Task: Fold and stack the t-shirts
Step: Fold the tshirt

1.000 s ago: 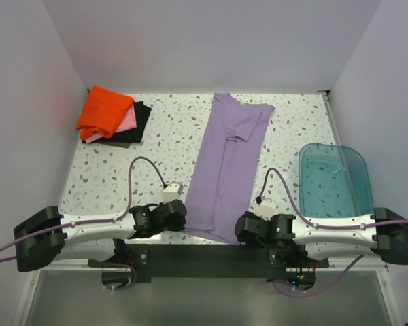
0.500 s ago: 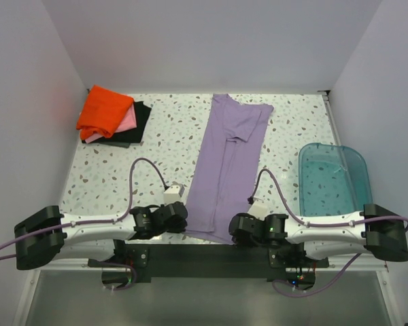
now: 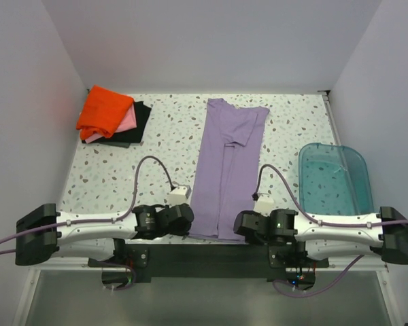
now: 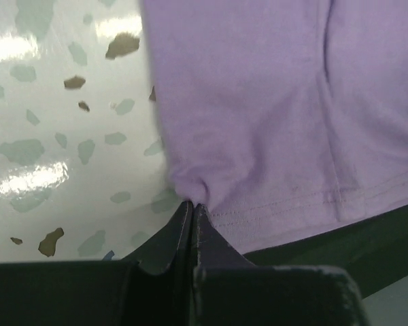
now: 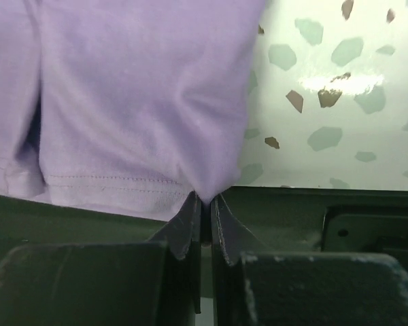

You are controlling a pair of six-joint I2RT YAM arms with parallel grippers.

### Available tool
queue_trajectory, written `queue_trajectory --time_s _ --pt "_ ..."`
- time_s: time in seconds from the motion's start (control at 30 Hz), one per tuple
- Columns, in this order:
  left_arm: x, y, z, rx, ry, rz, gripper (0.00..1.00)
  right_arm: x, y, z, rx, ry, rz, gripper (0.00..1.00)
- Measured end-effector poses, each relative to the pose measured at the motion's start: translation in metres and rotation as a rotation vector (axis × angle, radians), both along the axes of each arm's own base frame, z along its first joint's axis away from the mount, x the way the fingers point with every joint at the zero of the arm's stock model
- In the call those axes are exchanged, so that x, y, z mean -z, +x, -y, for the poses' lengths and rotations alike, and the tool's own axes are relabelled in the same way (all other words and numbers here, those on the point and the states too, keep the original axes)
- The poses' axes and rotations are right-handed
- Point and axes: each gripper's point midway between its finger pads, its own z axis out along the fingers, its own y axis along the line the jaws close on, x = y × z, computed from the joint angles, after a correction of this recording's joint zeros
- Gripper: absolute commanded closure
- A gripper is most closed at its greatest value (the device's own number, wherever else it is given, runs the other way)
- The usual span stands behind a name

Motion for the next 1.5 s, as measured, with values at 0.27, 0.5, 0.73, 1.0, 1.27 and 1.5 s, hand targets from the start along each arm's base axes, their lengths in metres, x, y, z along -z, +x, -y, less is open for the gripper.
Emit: queue_trajectory --time_s 0.27,0.5,0.73,1.0,1.27,1.5 --pt "-0.053 0.075 0.022 -0.087 0.011 0.111 1.0 -0.039 0.061 0.001 0.018 -0.122 0.098 1.0" --pt "-0.066 0.15 0.034 -0.156 0.059 0.159 1.0 -0.047 0.135 0.012 0.074 -0.234 0.151 1.0" --pt "-0.051 0.223 0.047 -0.219 0.099 0.163 1.0 -0.057 0.218 0.021 0.152 -0.263 0.215 1.0" --pt "-0.049 0.291 0.064 -0.252 0.076 0.184 1.0 -0.051 0.285 0.044 0.232 -0.252 0.221 1.0" --pt "-0.037 0.328 0.067 -0.261 0.055 0.168 1.0 -0.031 0.318 0.057 0.27 -0.191 0.176 1.0" --pt "-0.029 0.346 0.068 -0.25 0.042 0.153 0.74 -0.014 0.344 0.059 0.263 -0.144 0.135 0.62"
